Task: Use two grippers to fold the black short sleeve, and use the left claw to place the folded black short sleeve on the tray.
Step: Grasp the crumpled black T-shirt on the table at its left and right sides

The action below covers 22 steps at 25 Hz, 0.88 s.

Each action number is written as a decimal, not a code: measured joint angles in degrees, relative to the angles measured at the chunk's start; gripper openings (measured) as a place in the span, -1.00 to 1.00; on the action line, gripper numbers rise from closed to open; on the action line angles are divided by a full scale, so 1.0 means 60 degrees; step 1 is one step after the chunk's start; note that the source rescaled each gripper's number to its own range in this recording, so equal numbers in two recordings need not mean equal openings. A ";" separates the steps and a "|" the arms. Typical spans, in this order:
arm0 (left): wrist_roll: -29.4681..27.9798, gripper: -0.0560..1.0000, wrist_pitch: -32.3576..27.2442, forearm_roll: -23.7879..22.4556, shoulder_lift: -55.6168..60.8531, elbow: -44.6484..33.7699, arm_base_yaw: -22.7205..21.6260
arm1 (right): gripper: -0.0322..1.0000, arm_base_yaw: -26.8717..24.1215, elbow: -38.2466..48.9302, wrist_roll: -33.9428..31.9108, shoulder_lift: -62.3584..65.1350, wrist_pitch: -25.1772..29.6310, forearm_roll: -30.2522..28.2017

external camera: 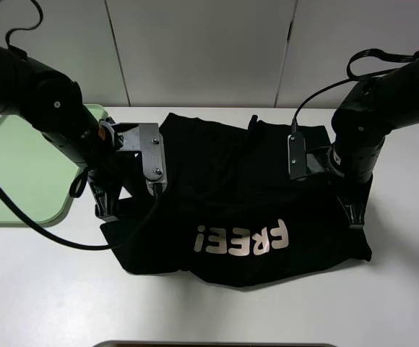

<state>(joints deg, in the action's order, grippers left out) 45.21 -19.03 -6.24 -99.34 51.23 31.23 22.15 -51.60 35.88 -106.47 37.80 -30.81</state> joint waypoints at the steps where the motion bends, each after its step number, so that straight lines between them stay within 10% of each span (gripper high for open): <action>1: 0.0000 0.87 0.0042 0.0008 -0.0090 0.0000 0.0000 | -0.94 0.0000 0.0000 0.0000 0.0000 0.0000 0.0000; 22: 0.1225 0.83 0.1513 0.1445 -0.1123 0.0002 0.1076 | -0.94 0.0000 0.0000 -0.0089 0.0000 -0.0042 0.0335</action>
<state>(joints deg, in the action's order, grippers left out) 52.56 -9.96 2.43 -106.08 51.24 37.68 22.15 -51.60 35.34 -106.47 37.55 -28.80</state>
